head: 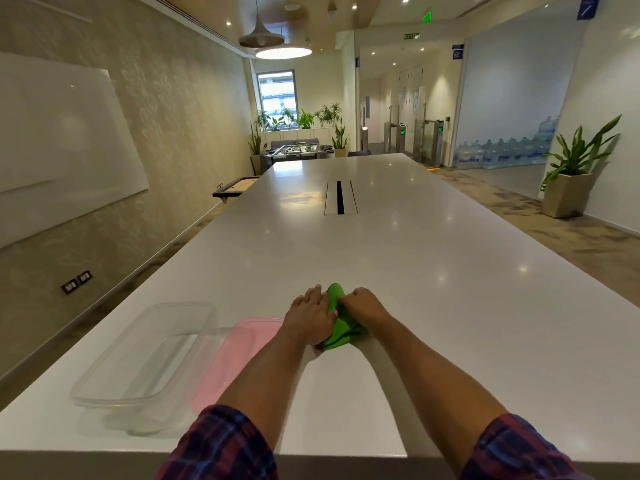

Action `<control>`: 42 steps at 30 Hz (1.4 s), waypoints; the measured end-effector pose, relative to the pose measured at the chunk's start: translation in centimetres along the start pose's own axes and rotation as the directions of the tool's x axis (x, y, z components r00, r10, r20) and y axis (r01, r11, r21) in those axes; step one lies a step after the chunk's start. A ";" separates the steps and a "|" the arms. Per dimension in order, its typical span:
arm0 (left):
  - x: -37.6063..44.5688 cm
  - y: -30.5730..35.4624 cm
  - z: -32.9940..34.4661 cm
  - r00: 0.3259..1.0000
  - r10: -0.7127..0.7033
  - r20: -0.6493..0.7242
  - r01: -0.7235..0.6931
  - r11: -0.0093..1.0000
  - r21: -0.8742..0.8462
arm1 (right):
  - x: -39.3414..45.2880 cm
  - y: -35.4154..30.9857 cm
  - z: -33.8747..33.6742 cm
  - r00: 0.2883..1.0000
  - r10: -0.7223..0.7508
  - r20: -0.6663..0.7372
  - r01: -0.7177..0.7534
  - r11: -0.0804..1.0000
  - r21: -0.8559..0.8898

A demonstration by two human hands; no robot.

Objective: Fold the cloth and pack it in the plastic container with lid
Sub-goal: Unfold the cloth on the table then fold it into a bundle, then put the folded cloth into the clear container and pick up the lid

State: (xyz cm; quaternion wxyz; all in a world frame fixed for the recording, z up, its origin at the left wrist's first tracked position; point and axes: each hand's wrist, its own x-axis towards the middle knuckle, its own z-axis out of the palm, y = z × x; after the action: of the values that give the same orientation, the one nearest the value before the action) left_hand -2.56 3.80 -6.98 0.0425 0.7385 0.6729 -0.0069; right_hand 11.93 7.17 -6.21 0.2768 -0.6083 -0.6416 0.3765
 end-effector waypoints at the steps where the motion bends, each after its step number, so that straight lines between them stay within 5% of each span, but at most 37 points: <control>1: 0.0 0.0 -0.6 1.000 0.004 -0.005 -0.005 0.997 -0.071 | 0.1 -0.2 0.0 1.000 0.003 -0.010 -0.002 0.997 0.073; 7: -0.3 -0.3 -4.7 0.960 -0.270 -0.071 0.186 0.808 -0.559 | -0.1 -2.1 -0.2 0.988 0.039 -0.153 0.054 0.828 0.558; 10: -0.3 -1.4 -7.6 0.857 -0.515 0.018 0.350 0.556 -0.754 | -0.7 -4.3 0.4 0.987 -0.002 -0.163 0.116 0.708 0.696; 12: -0.8 -2.5 -9.5 0.874 -0.459 0.158 0.356 0.384 -0.852 | -1.2 -5.9 1.1 0.985 -0.038 -0.168 0.151 0.661 0.735; 14: -1.5 -4.0 -11.2 0.893 -0.400 0.206 0.355 0.345 -0.869 | -1.6 -7.4 2.1 0.984 -0.069 -0.163 0.168 0.652 0.739; 24: -7.1 -13.9 -16.9 0.766 -0.530 0.365 0.634 0.526 -0.567 | -5.9 -14.2 9.4 0.949 -0.267 0.165 0.088 0.731 0.676; 32: -11.9 -18.2 -16.2 0.687 -0.627 0.367 0.727 0.589 -0.352 | -9.2 -16.9 14.9 0.769 -0.587 0.253 0.538 0.808 0.241; 36: -13.1 -18.8 -14.8 0.724 -0.659 0.205 0.688 0.710 -0.150 | -9.6 -17.0 17.1 0.683 -0.642 0.348 0.694 0.720 -0.033; 40: -13.6 -19.9 -12.4 0.696 -0.670 0.259 0.717 0.669 -0.196 | -10.0 -16.9 17.9 0.595 -0.714 0.369 0.798 0.469 -0.378; 42: -13.8 -20.2 -11.2 0.709 -0.662 0.242 0.704 0.678 -0.210 | -10.0 -16.8 18.0 0.609 -0.677 0.412 0.784 0.440 -0.437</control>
State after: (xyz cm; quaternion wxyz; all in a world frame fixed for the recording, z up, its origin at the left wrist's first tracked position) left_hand -24.46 -7.29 4.05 0.1925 0.4158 0.8886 0.0213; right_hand -11.29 -4.92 -1.59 0.1550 -0.2866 -0.9438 0.0561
